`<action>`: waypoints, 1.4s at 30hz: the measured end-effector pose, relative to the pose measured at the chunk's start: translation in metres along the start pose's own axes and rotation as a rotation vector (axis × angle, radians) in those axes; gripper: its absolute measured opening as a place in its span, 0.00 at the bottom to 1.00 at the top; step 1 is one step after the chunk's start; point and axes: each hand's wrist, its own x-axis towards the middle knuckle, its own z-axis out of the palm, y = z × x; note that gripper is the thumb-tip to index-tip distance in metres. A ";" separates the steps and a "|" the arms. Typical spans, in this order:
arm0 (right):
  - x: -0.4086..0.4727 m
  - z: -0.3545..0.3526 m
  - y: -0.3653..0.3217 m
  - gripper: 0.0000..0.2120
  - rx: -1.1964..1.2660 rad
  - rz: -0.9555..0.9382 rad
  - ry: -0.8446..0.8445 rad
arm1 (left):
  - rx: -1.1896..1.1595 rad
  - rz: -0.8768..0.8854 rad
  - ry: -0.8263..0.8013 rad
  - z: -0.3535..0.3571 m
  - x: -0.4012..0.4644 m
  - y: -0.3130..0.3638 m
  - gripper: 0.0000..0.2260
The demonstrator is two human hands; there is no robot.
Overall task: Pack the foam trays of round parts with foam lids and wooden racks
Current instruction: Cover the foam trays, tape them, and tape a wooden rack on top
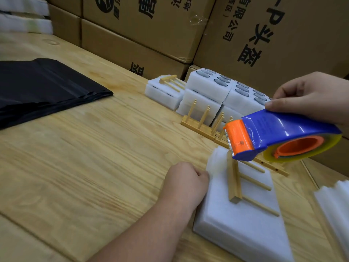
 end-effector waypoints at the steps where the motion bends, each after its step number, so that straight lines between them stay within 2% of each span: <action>1: 0.000 0.000 0.001 0.22 0.005 0.000 0.000 | 0.007 -0.010 -0.005 0.000 0.000 0.000 0.21; 3: 0.000 0.001 0.003 0.23 0.005 -0.001 0.000 | 0.013 -0.037 -0.009 0.002 0.001 -0.001 0.21; 5: 0.000 0.001 0.004 0.24 0.002 -0.006 -0.001 | 0.017 -0.047 0.004 0.003 0.004 -0.002 0.13; 6: 0.000 0.001 0.005 0.25 0.004 -0.010 0.001 | 0.029 -0.057 0.011 0.004 0.005 -0.002 0.14; 9: 0.000 0.001 0.006 0.24 0.020 -0.007 0.006 | 0.043 -0.054 0.033 0.007 0.009 -0.006 0.26; 10: 0.000 0.001 0.007 0.23 0.022 -0.006 0.003 | 0.035 -0.053 0.029 0.007 0.009 -0.006 0.26; 12: 0.000 0.002 0.010 0.23 0.022 -0.003 -0.014 | -0.017 -0.033 0.047 0.008 0.010 -0.006 0.21; 14: 0.001 0.001 0.012 0.24 0.029 -0.009 -0.019 | -0.194 0.046 0.120 0.007 0.009 -0.003 0.16; 15: 0.001 0.001 0.013 0.24 0.035 -0.012 -0.015 | -0.345 0.088 0.123 0.006 0.009 -0.002 0.17; 17: 0.002 0.002 0.015 0.23 0.047 -0.018 -0.004 | -0.669 0.136 -0.037 0.005 0.007 0.003 0.28; 19: 0.003 0.002 0.017 0.23 0.053 -0.019 -0.001 | -0.766 0.178 -0.227 0.007 0.004 0.006 0.39; 22: 0.004 0.001 0.019 0.23 0.054 -0.015 -0.017 | -0.628 0.239 -0.394 0.012 -0.006 0.008 0.47; 27: 0.000 -0.001 0.037 0.24 0.032 -0.037 -0.006 | -0.432 0.180 -0.532 0.011 -0.011 0.006 0.51; 30: -0.006 0.007 0.055 0.23 0.058 -0.018 -0.001 | -0.398 0.120 -0.583 0.006 -0.009 0.004 0.52; 32: -0.009 0.018 0.070 0.23 0.094 -0.022 0.003 | -0.402 0.089 -0.593 0.005 -0.008 0.003 0.55; 37: -0.010 0.046 0.099 0.11 0.138 -0.040 0.035 | -0.435 0.068 -0.605 0.005 -0.006 0.001 0.56; 40: -0.009 0.050 0.109 0.12 0.182 -0.044 0.074 | -0.418 0.075 -0.590 0.005 -0.004 0.002 0.57; 42: -0.008 0.052 0.111 0.13 0.190 -0.053 0.082 | -0.416 0.142 -0.538 0.000 0.004 0.013 0.58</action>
